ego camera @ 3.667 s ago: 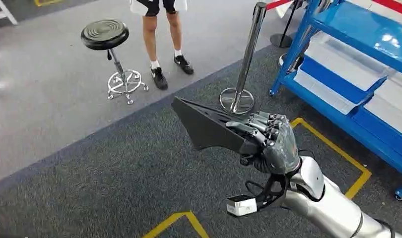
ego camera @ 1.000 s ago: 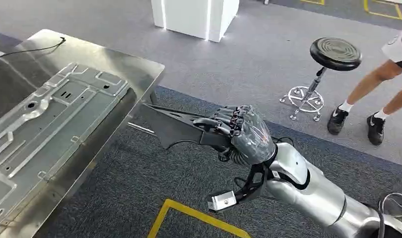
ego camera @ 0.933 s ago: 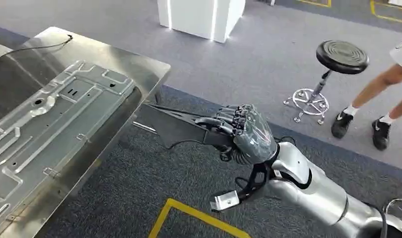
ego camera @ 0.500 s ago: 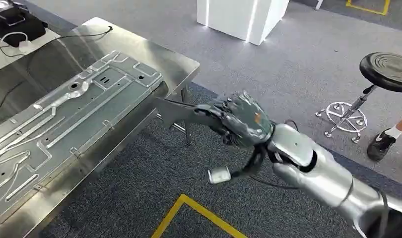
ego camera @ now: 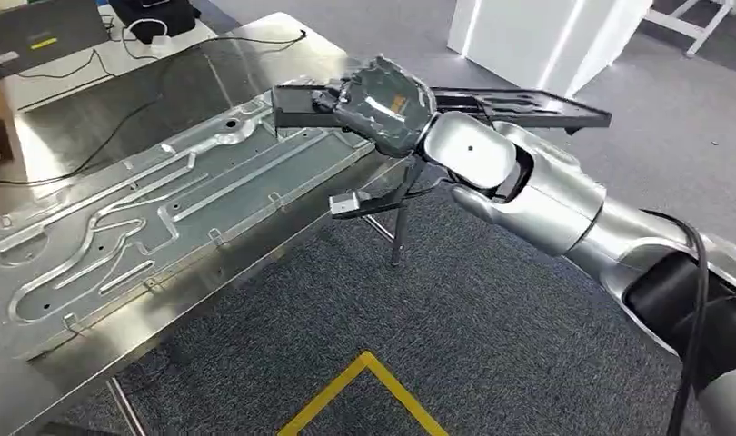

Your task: Take the parts from the cabinet and place them on the table.

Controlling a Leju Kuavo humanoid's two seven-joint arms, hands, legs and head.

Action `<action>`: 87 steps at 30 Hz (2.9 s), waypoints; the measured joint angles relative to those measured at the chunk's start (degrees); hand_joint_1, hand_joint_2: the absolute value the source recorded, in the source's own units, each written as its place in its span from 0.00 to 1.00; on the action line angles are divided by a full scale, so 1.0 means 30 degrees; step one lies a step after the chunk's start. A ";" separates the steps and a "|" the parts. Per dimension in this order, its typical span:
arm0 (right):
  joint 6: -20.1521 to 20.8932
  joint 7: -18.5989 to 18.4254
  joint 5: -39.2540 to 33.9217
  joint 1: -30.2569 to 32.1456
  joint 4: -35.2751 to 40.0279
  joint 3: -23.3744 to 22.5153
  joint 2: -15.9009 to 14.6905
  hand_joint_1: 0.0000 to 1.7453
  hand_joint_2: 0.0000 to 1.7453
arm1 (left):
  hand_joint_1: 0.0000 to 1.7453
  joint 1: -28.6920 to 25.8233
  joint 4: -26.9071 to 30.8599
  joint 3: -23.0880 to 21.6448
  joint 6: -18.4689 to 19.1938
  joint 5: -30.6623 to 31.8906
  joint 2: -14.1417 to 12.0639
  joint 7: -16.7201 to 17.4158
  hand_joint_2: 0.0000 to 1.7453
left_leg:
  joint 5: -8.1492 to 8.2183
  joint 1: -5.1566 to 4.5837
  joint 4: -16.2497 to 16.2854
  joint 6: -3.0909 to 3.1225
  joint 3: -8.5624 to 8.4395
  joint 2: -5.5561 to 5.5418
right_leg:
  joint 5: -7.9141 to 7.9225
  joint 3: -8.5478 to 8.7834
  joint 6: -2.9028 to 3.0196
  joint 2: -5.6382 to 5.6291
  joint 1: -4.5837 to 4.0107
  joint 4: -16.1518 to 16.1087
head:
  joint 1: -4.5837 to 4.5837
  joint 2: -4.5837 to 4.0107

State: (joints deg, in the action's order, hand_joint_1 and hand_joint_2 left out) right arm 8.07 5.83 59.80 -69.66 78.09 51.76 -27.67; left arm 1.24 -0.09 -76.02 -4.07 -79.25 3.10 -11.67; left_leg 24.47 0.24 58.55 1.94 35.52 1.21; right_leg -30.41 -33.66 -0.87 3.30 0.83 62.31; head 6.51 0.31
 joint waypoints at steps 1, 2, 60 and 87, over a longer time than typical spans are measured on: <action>0.0015 -0.0087 0.0000 -0.0380 -0.0253 0.0354 0.0180 1.00 1.00 | 0.00 0.0025 -0.0001 0.0036 -0.0037 -0.0007 0.0014 0.0000 1.00 | -0.0003 0.0010 0.0000 0.0081 0.0017 -0.0236 | -0.0754 -0.0686 -0.0009 -0.0643 0.0042 0.1479 | 0.0007 0.0000; 0.0043 -0.0116 0.0000 -0.0598 -0.0428 0.0623 0.0253 1.00 1.00 | 0.00 0.0045 0.0000 0.0072 -0.0022 -0.0007 0.0028 -0.0021 1.00 | -0.0002 0.0016 0.0000 0.0104 0.0016 -0.0464 | -0.1339 -0.1390 -0.0037 -0.0874 0.0035 0.2931 | 0.0001 0.0007; 0.0626 0.0620 -0.1107 -0.2670 -0.3153 0.5208 0.2112 1.00 1.00 | 0.00 0.0053 -0.0022 0.0291 0.0109 -0.0160 0.0306 -0.0051 1.00 | -0.0018 0.0238 -0.0014 -0.0259 -0.0060 -0.0460 | 0.1016 -0.0115 -0.0097 -0.0895 0.0060 -0.0872 | -0.0036 0.0000; 0.1137 -0.0022 -0.0764 -0.2752 -0.3744 0.5616 0.3642 1.00 1.00 | 0.00 0.0032 -0.0022 0.0328 -0.0270 -0.0452 0.0204 -0.0080 1.00 | 0.0037 0.0235 0.0333 -0.0852 0.0215 -0.0407 | 0.1156 -0.0149 0.0334 -0.1064 -0.0096 -0.0870 | -0.0022 0.0007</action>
State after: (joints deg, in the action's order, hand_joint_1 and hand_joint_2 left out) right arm 11.48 5.77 57.51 -77.92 66.86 68.61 -16.74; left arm 1.34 -0.15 -75.03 -4.87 -80.61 3.72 -11.91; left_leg 24.58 0.95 59.55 -0.62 36.17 -0.01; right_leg -26.94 -34.11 0.13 0.11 0.55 59.70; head 6.45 0.33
